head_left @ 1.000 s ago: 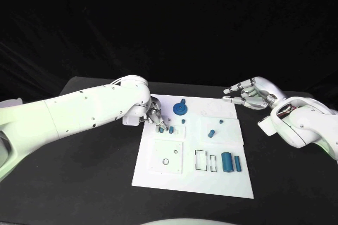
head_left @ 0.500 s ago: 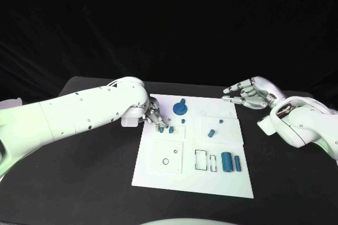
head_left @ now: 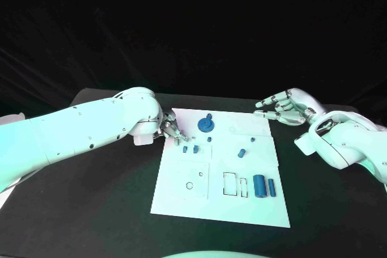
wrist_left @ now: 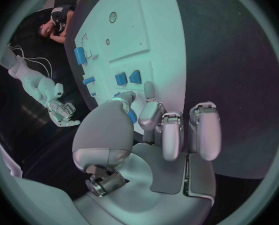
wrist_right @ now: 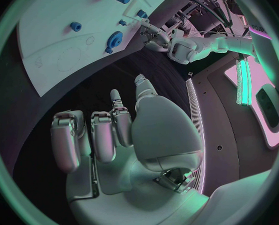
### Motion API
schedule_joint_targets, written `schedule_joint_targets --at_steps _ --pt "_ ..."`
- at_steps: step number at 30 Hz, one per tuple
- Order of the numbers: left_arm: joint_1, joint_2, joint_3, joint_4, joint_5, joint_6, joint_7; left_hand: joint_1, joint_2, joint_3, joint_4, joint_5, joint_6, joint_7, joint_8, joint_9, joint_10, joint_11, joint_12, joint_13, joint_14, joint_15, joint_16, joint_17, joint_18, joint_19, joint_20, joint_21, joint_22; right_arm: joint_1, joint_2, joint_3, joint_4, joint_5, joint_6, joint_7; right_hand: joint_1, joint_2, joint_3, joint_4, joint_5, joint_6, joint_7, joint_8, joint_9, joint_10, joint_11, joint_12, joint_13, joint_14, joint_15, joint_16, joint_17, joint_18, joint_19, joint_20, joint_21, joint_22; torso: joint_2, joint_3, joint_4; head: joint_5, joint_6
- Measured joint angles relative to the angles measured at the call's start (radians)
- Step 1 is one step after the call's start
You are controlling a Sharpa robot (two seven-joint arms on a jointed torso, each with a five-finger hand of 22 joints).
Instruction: Assemble the parts on the task board
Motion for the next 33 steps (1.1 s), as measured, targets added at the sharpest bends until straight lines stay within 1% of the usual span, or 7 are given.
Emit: schedule_joint_targets --at_steps 4,8,12,16,22,25,33 --pt "0.000 -0.023 0.002 0.024 0.044 -0.061 0.010 0.041 -0.010 -0.024 0.000 0.005 -0.050 0.015 -0.009 -0.006 -0.066 0.011 -0.095 -0.103 0.000 0.000 0.000 0.000 0.005 0.000 0.000 -0.092 0.000 -0.001 0.000 0.000 -0.001 0.000 0.000 0.000 0.000 0.000 0.000 0.000 0.000 0.000 0.000 0.000 0.000 0.000 0.000 0.000 0.000 0.000 0.000 0.000 0.001 0.000 0.000 0.000 0.000 0.000 0.000 0.0004 -0.0001 -0.003 0.006" --pt "0.000 -0.044 0.003 0.054 0.085 -0.126 0.042 0.153 -0.009 -0.006 -0.041 0.049 -0.115 0.036 -0.017 -0.009 -0.192 0.029 -0.283 -0.295 0.003 0.009 -0.028 0.001 0.048 -0.007 0.007 -0.256 -0.010 -0.002 0.000 0.000 -0.001 0.000 0.000 0.001 0.000 0.000 0.000 0.000 0.000 0.000 0.000 0.000 0.000 0.000 0.000 0.000 0.000 0.000 0.000 0.000 0.001 0.000 0.000 0.000 0.000 0.000 0.000 0.0002 -0.0007 -0.007 0.012" --pt "0.000 -0.063 0.002 0.102 0.120 -0.210 0.110 0.332 -0.015 0.088 -0.136 0.070 -0.198 0.077 -0.038 -0.023 -0.349 0.063 -0.437 -0.416 -0.011 0.040 -0.182 -0.018 0.105 -0.121 0.027 -0.565 -0.204 -0.004 0.000 0.000 -0.002 0.001 0.000 0.001 0.000 0.000 -0.003 0.003 0.000 0.000 0.000 0.000 0.000 0.000 0.000 0.000 0.000 0.000 0.000 0.000 0.001 0.000 0.000 0.000 0.000 0.000 0.000 -0.0007 -0.0008 -0.011 0.018" --pt "-0.004 -0.072 -0.007 0.150 0.126 -0.302 0.218 0.401 -0.055 0.175 -0.176 -0.011 -0.243 0.121 -0.101 -0.078 -0.466 0.112 -0.568 -0.520 -0.158 0.089 -0.409 -0.249 0.132 -0.247 0.062 -0.835 -0.380 -0.005 0.000 0.000 -0.006 0.001 0.000 0.001 0.000 0.000 -0.003 0.003 0.000 0.000 0.000 0.000 0.000 0.000 0.000 -0.006 0.000 0.000 0.000 -0.004 0.001 0.000 0.000 0.000 -0.002 0.000 0.000 -0.0006 -0.0001 -0.019 0.025" --pt "-0.032 -0.065 -0.020 0.180 0.026 -0.440 0.379 0.404 -0.096 0.204 -0.192 -0.166 -0.185 0.131 -0.199 -0.170 -0.479 0.126 -0.677 -0.650 -0.228 0.104 -0.511 -0.371 0.132 -0.264 0.090 -0.906 -0.432 -0.006 0.000 0.000 -0.010 0.003 0.000 0.003 0.003 0.003 -0.006 0.000 0.010 0.000 0.000 0.000 0.000 -0.012 -0.001 -0.062 0.005 0.000 0.000 -0.019 0.001 0.000 0.000 0.000 -0.016 0.000 -0.001 -0.0008 0.0013 -0.025 0.036" --pt "-0.041 -0.048 -0.024 0.177 -0.055 -0.481 0.434 0.381 -0.119 0.189 -0.177 -0.181 -0.172 0.131 -0.230 -0.198 -0.474 0.131 -0.703 -0.691 -0.216 0.109 -0.504 -0.376 0.132 -0.253 0.101 -0.922 -0.448 -0.006 0.001 0.000 -0.011 0.004 0.000 0.003 0.006 0.006 -0.006 0.000 0.010 0.000 0.000 0.000 0.000 -0.012 -0.001 -0.069 0.005 0.000 0.000 -0.019 0.001 0.000 0.000 0.000 -0.016 0.000 -0.001 -0.0012 0.0007 -0.026 0.038" --pt "-0.052 0.021 -0.037 0.116 -0.240 -0.516 0.501 0.382 -0.118 0.172 -0.173 -0.181 -0.130 0.124 -0.296 -0.262 -0.461 0.137 -0.742 -0.785 -0.164 0.105 -0.454 -0.356 0.143 -0.193 0.095 -0.952 -0.486 -0.008 0.003 0.000 -0.013 0.006 0.000 0.005 0.007 0.007 -0.006 0.000 0.010 0.000 0.000 0.000 0.000 -0.012 -0.001 -0.069 0.004 0.000 0.000 -0.019 0.000 0.000 0.000 0.000 -0.016 0.001 0.000 -0.0006 0.0007 -0.032 0.041"
